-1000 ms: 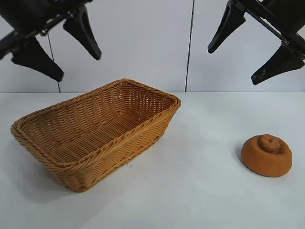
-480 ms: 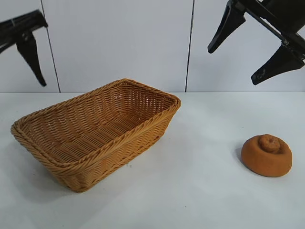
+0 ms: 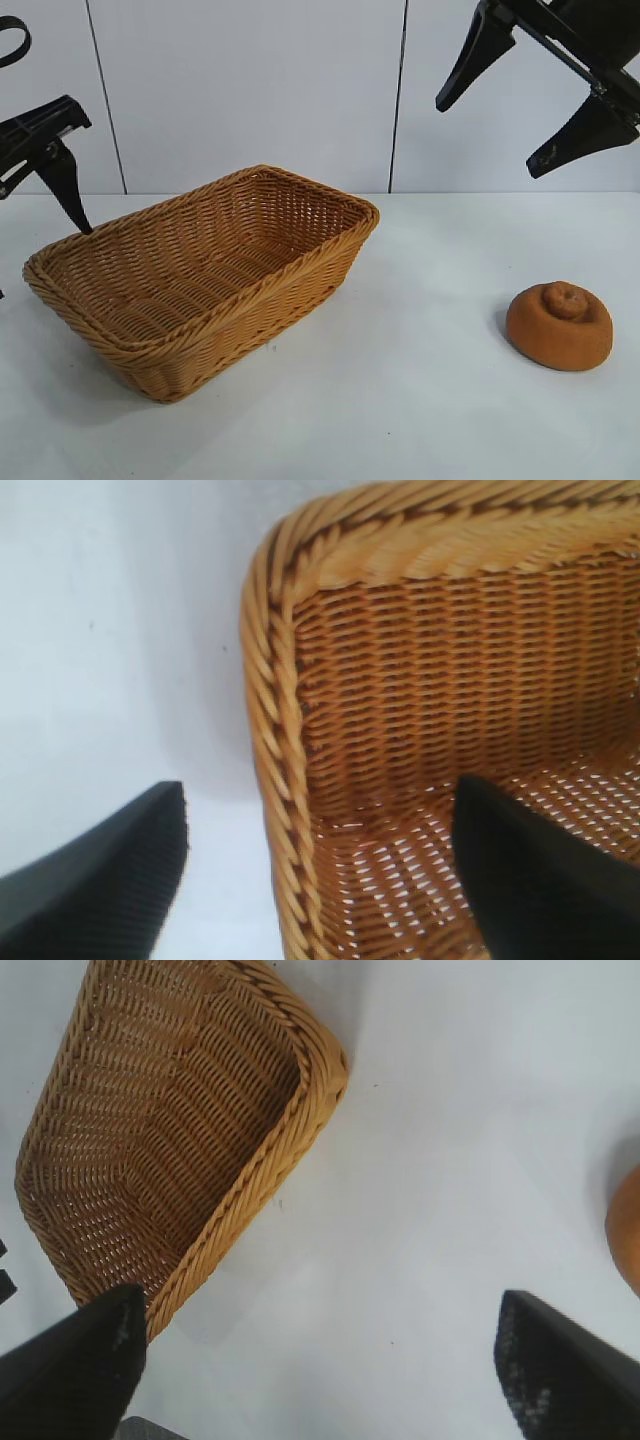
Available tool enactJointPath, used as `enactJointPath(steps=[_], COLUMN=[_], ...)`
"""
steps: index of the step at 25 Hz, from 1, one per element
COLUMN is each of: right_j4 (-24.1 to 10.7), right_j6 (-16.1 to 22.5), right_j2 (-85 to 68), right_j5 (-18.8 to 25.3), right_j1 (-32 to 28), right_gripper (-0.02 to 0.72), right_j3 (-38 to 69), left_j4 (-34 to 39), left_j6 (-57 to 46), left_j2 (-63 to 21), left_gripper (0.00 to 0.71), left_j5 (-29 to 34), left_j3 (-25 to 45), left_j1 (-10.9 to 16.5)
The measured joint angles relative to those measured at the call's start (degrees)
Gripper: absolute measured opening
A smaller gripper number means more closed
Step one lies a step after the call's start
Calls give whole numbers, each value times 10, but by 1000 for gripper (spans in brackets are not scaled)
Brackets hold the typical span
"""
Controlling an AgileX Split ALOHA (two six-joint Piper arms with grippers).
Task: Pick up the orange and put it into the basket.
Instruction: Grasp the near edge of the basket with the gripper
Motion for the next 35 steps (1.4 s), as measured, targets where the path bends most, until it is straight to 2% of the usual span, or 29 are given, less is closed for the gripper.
enactJointPath(steps=[3,9,16,19,21,23,26,32,35], right_j4=[0,-1,-1,-1,-1,-1,-1,-1,-1], right_j6=[0,0,0,0,0,0,0,0,0], right_j2=[0,0,0,0,0,0,0,0,0], right_j5=[0,0,2,2,2,2,2,2,2], right_j1=[0,0,0,0,0,0,0,0,0], right_gripper=[652,652,652,652,652,652,652,652,652], right_j3=[0,0,0,0,0,0,0,0,0], left_j4=[-11,-71,-80,-81,-81,-88,-88,-108,-110], left_j6=[14,67,76,76,76,72,92,206,249], left_j2=[31,107,153,153,153,153,153,154,154], left_gripper=[526,526,512,387,218,93,84,84,84], left_j5=[-8,-67,-84,-87,-86,-85,-42,56,86], left_j3=[0,0,0,0,0,-1,-19,-117,-165], left_j1=[0,0,0,0,0,1,13,63,74])
